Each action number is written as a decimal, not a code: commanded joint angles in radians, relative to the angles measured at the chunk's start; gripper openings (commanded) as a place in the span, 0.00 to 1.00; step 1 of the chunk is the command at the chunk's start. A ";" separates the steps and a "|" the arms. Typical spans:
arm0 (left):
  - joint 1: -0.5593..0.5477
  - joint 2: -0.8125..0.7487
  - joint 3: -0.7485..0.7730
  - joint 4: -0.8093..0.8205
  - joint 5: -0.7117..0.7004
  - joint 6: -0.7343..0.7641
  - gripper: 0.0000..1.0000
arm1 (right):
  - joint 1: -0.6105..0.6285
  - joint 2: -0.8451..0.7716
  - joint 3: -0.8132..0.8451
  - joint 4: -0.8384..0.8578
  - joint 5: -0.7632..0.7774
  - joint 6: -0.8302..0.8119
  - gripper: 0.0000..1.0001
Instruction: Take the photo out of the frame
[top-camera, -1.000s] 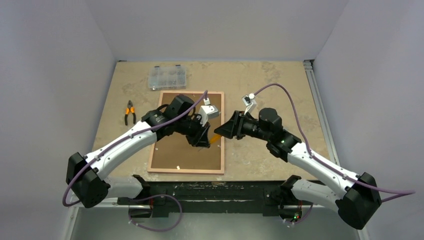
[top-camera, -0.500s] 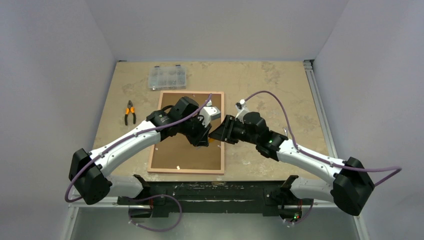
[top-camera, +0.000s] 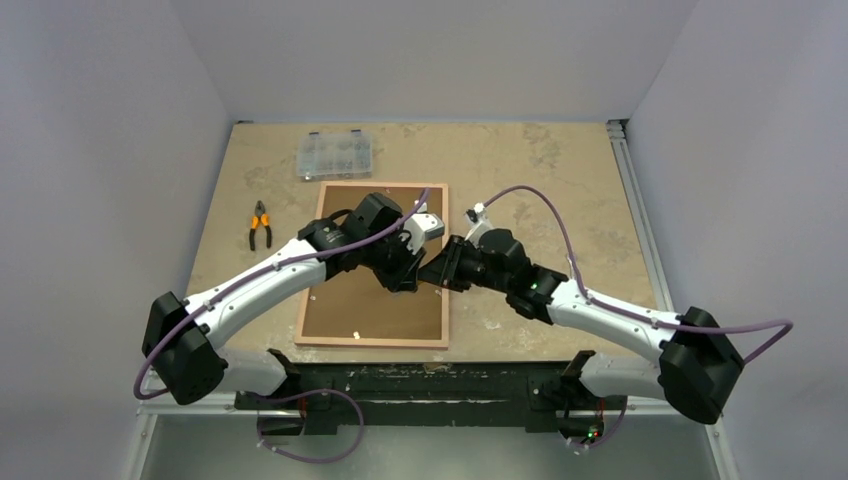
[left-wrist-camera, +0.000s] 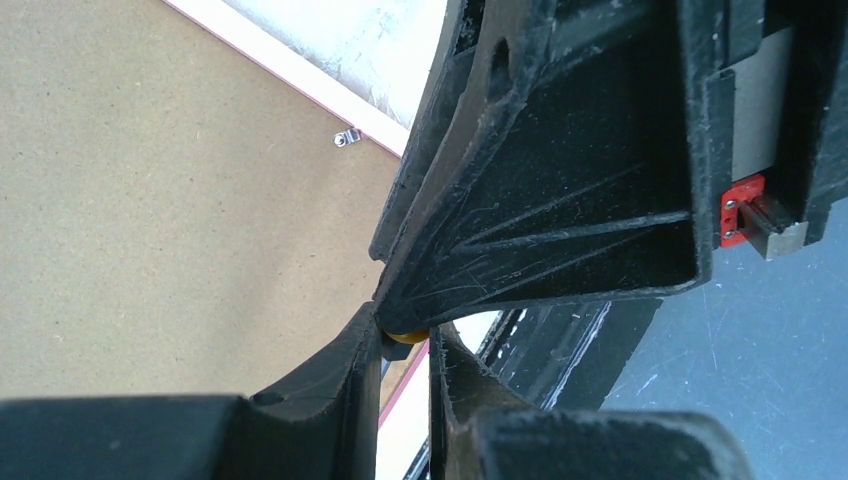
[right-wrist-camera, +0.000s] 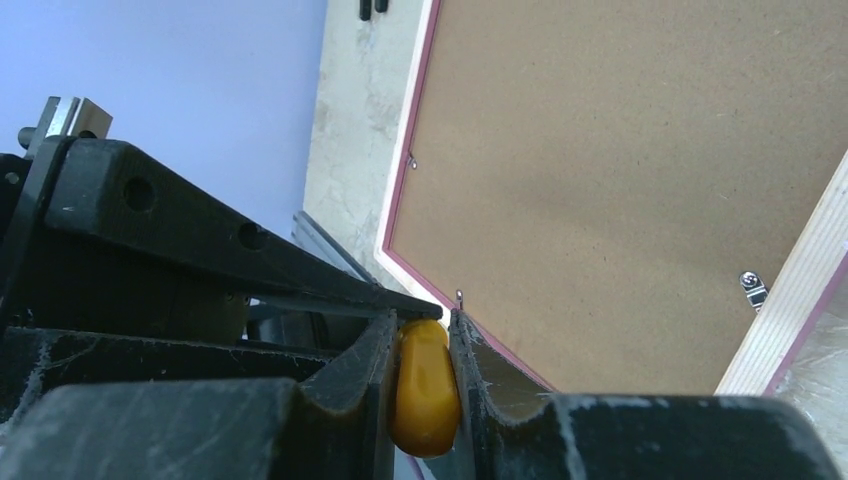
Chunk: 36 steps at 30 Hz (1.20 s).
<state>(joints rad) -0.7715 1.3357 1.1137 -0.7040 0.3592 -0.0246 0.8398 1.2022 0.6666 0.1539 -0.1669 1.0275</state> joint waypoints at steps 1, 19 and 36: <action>-0.002 -0.013 0.043 0.010 -0.018 -0.007 0.15 | 0.000 -0.050 -0.022 -0.018 0.079 -0.058 0.00; 0.232 -0.216 -0.209 0.287 0.177 -0.396 1.00 | -0.001 -0.053 0.046 -0.305 0.321 -0.378 0.00; 0.066 -0.598 -0.638 0.475 -0.191 -0.578 1.00 | 0.004 0.225 0.348 -0.498 0.397 -0.639 0.00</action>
<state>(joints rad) -0.6918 0.7746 0.5194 -0.3511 0.2092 -0.5419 0.8413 1.3830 0.9165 -0.2806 0.1913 0.4534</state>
